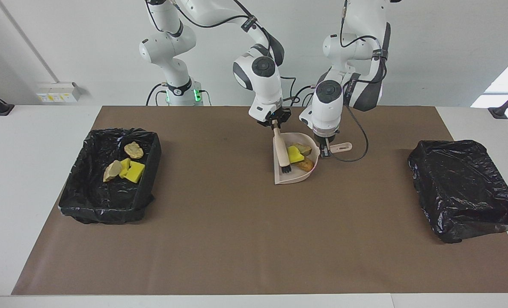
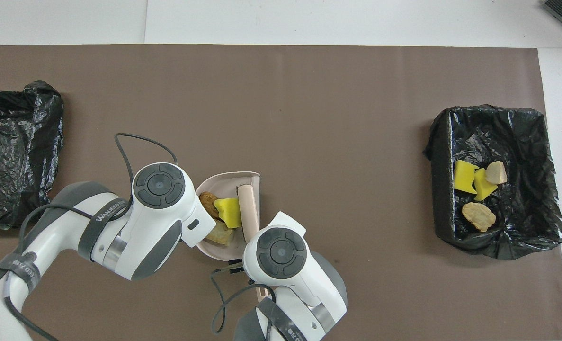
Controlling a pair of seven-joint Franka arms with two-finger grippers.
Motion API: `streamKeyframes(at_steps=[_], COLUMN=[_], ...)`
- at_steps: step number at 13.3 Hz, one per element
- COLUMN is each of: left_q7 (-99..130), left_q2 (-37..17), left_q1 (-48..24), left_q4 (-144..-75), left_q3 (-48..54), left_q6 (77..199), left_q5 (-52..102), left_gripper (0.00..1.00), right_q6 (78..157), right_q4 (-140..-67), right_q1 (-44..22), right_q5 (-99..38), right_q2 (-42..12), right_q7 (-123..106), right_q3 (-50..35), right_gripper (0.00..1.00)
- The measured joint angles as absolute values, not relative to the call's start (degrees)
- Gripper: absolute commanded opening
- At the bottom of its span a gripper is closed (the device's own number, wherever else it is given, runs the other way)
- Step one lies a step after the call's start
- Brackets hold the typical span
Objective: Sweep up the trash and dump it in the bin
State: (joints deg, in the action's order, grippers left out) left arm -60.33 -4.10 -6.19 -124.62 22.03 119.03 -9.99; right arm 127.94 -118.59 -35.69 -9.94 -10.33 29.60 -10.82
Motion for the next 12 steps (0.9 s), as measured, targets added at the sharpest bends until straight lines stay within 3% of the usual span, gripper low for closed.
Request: streamKeyframes(at_steps=[12], left_q7=[-60.33], left_q2=[-4.1], left_q1=[-6.19], left_q4=[-124.64], left_q3=[21.98], left_q6=[119.08], left_q5=[-9.88], left_gripper=[0.0], right_q6=[122.4], right_q4=[-118.57], right_q1=[-35.61], right_q5=[12.89], right_q2=[-10.04], right_q7=[30.58], right_q3=[-10.72], right_gripper=[0.0])
